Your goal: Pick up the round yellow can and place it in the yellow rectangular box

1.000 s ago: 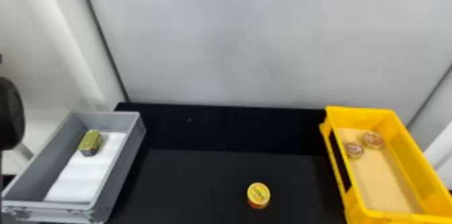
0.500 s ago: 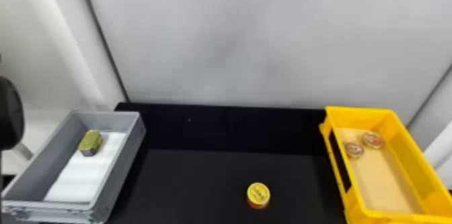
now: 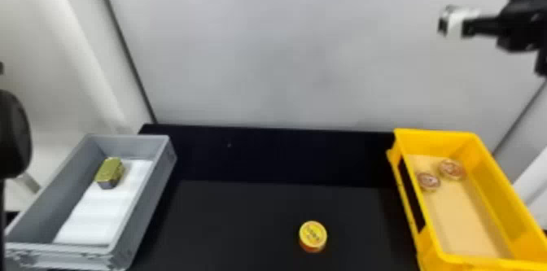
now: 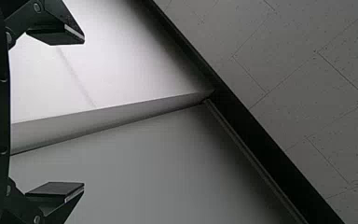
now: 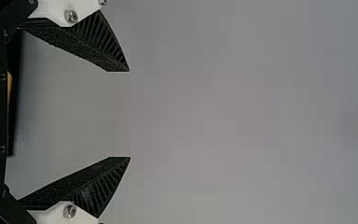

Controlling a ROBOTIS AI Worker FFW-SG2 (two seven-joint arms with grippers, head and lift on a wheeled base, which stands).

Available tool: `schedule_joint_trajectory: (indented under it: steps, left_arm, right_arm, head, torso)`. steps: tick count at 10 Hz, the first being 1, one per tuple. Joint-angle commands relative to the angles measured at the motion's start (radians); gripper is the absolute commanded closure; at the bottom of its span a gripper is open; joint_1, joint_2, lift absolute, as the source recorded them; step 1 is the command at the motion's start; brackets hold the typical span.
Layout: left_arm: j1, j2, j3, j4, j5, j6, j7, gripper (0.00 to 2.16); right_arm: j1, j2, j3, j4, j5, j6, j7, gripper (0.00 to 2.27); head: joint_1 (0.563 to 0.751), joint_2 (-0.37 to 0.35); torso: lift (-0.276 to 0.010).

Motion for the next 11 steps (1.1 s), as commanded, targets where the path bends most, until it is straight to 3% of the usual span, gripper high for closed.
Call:
schedule_joint_trajectory:
  steps: [1, 2, 4, 5, 8, 11]
  left_arm:
    - [-0.008, -0.011, 0.000, 0.008, -0.001, -0.007, 0.001, 0.16]
    - [-0.010, -0.016, 0.003, 0.014, -0.001, -0.007, 0.001, 0.16]
    - [-0.011, -0.025, 0.009, 0.017, -0.002, -0.012, 0.003, 0.16]
    - [-0.013, -0.026, 0.009, 0.020, -0.002, -0.013, 0.003, 0.16]
    - [-0.017, -0.037, 0.009, 0.031, -0.005, -0.030, 0.006, 0.16]
    - [-0.019, -0.045, 0.011, 0.039, -0.005, -0.042, 0.008, 0.16]
  right_arm:
    - [0.066, 0.003, 0.002, 0.114, 0.000, 0.006, 0.099, 0.12]
    - [0.087, 0.004, 0.016, 0.178, 0.003, -0.013, 0.156, 0.11]
    - [0.112, 0.007, 0.051, 0.336, 0.105, -0.098, 0.414, 0.12]
    - [0.115, 0.020, 0.065, 0.410, 0.126, -0.141, 0.489, 0.11]
    - [0.115, 0.092, 0.078, 0.573, 0.272, -0.255, 0.666, 0.11]
    - [0.070, 0.133, 0.151, 0.760, 0.323, -0.404, 0.747, 0.11]
  head:
    - [0.663, 0.054]
    - [0.663, 0.054]
    - [0.663, 0.054]
    - [0.663, 0.054]
    - [0.663, 0.054]
    - [0.663, 0.054]
  torso:
    - [-0.010]
    - [-0.010]
    - [-0.010]
    - [-0.010]
    - [-0.010]
    - [-0.010]
